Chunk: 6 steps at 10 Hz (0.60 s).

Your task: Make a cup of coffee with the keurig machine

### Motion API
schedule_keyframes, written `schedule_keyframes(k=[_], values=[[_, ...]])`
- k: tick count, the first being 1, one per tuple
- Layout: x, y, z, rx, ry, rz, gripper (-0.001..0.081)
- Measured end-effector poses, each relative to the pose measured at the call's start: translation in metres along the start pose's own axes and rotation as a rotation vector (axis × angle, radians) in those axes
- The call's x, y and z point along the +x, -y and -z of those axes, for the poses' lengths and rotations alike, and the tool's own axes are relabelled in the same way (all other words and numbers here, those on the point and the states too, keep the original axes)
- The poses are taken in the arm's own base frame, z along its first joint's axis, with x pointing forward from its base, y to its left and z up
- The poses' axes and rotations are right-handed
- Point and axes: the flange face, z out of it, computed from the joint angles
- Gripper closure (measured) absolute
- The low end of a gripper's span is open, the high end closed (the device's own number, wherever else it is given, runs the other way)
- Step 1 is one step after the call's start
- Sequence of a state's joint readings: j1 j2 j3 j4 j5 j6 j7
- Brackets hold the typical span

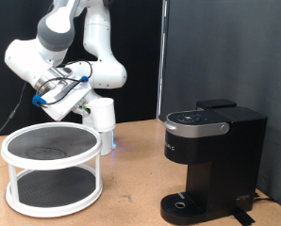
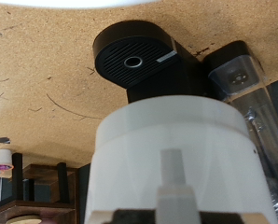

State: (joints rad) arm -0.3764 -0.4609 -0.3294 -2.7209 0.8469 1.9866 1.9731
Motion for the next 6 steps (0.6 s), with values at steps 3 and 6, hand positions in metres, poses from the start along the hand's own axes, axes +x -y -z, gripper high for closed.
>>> schedule_keyframes(k=[3, 6], values=[[-0.022, -0.011, -0.017, 0.017, -0.010, 0.000, 0.0799], [-0.039, -0.016, -0.033, 0.021, -0.017, 0.008, 0.0799]])
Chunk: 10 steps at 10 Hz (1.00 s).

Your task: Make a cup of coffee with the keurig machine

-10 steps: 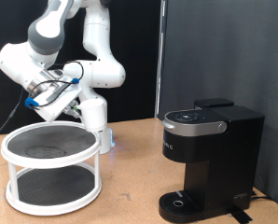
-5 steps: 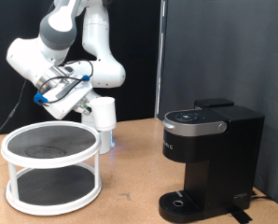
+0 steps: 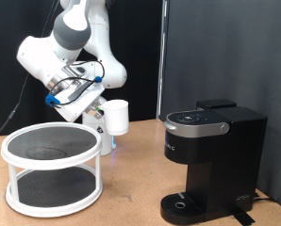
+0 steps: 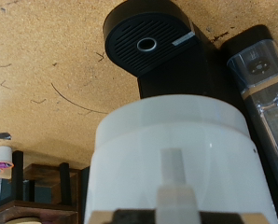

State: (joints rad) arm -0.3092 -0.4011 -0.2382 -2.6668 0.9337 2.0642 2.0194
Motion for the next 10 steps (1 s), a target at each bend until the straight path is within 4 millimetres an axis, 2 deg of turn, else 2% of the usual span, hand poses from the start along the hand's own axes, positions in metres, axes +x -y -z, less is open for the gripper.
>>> schedule_keyframes(k=[5, 10], values=[[-0.006, -0.005, -0.010, 0.001, -0.024, -0.013, 0.0799], [-0.020, -0.013, -0.049, 0.091, -0.075, -0.009, 0.0799]])
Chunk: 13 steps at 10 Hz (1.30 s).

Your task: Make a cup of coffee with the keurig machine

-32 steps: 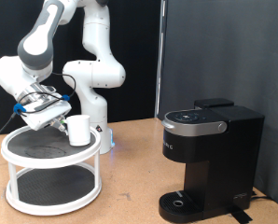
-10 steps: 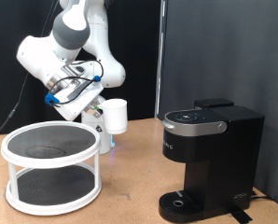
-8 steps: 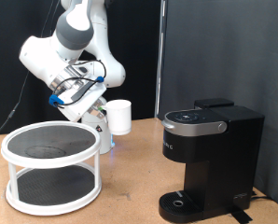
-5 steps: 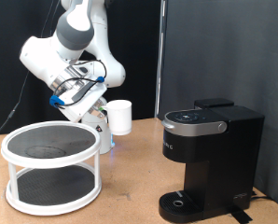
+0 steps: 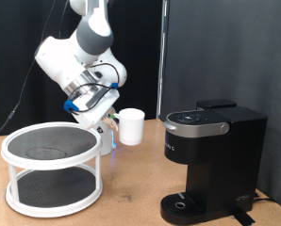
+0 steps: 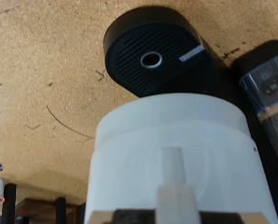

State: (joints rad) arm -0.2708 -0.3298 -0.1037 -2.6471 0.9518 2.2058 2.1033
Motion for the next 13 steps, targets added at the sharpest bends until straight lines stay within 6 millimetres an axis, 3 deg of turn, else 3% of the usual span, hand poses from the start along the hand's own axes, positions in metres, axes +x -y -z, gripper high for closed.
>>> schedule_keyframes(k=[13], values=[[0.012, 0.043, -0.081, 0.112, -0.099, -0.038, 0.0799]])
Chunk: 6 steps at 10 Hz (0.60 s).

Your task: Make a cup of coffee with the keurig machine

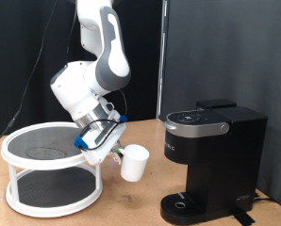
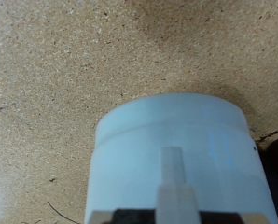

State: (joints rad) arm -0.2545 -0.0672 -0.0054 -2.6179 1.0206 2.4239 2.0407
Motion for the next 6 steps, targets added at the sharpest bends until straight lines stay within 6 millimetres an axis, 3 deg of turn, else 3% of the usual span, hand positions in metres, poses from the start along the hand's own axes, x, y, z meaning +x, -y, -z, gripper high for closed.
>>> schedule_keyframes(k=[6], values=[[-0.022, -0.021, -0.026, -0.013, 0.036, 0.025, 0.0799]])
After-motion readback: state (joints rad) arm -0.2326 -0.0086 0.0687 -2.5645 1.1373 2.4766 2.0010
